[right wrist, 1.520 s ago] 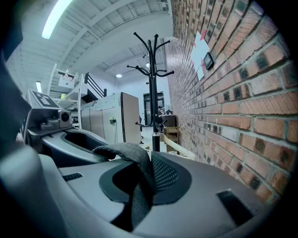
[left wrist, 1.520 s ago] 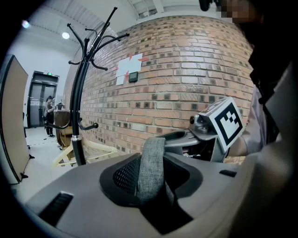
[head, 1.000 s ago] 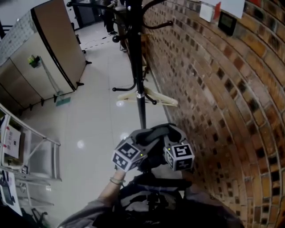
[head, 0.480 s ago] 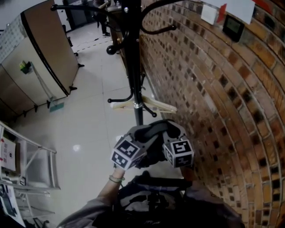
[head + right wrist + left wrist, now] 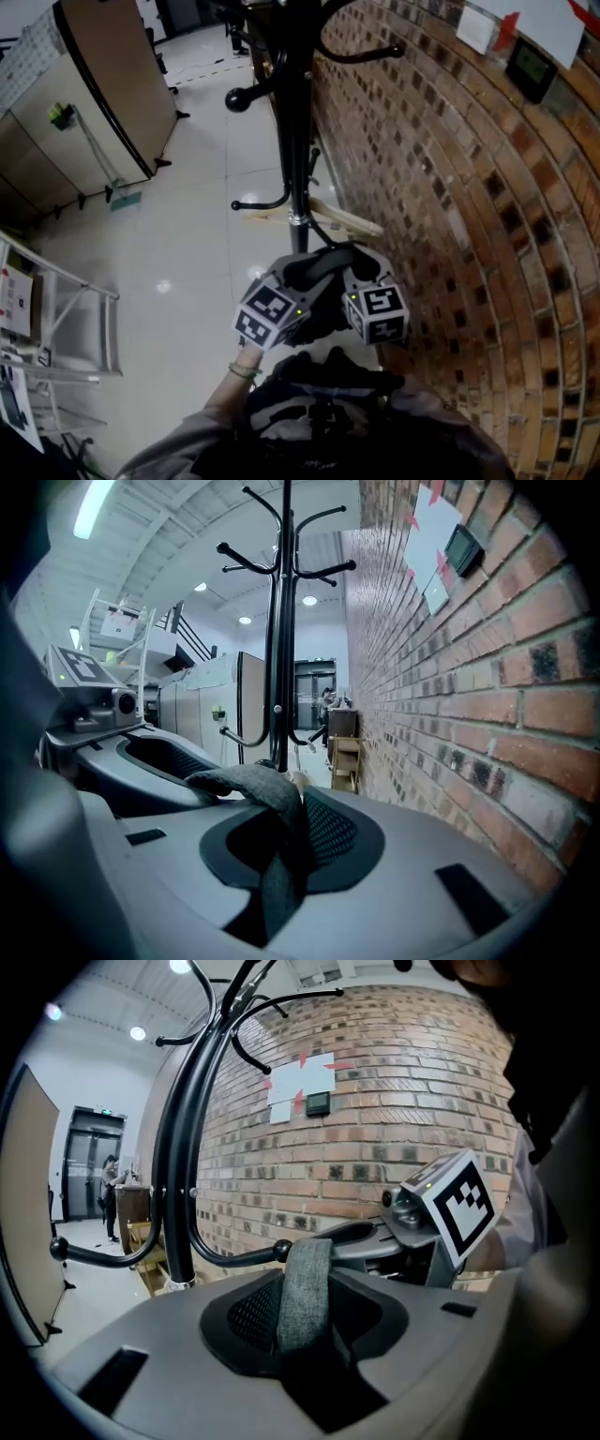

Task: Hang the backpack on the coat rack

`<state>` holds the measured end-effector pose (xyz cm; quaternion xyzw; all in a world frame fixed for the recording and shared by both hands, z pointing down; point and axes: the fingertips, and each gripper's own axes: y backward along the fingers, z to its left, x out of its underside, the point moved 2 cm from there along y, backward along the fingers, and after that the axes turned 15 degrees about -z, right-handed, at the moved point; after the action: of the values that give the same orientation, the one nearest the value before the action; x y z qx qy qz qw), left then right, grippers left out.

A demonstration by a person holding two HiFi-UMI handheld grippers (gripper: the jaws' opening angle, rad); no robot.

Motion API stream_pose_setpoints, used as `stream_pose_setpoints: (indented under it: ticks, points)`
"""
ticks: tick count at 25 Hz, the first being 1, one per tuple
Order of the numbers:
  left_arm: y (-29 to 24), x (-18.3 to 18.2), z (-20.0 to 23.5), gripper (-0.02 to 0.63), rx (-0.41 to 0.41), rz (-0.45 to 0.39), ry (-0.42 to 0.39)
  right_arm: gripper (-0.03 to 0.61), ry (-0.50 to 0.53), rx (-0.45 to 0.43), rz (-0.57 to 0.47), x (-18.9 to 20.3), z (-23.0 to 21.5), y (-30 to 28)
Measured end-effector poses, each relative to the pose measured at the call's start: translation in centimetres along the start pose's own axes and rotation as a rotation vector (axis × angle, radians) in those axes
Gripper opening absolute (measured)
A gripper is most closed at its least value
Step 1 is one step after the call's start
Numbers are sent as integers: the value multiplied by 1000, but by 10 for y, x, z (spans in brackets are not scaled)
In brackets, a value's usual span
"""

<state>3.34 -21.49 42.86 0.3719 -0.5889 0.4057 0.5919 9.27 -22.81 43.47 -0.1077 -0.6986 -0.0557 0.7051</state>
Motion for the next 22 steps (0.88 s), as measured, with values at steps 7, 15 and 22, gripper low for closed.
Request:
stream_pose_setpoints:
  ticks: [7, 15, 22]
  points:
    - [-5, -13, 9, 133, -66, -1, -17, 46, 68, -110, 17, -13, -2, -13]
    - [-12, -12, 22, 133, -116, -26, 40, 46, 88, -207, 24, -15, -5, -36]
    - [-11, -6, 25, 141, -93, -44, 95, 46, 128, -261, 38, -10, -6, -47]
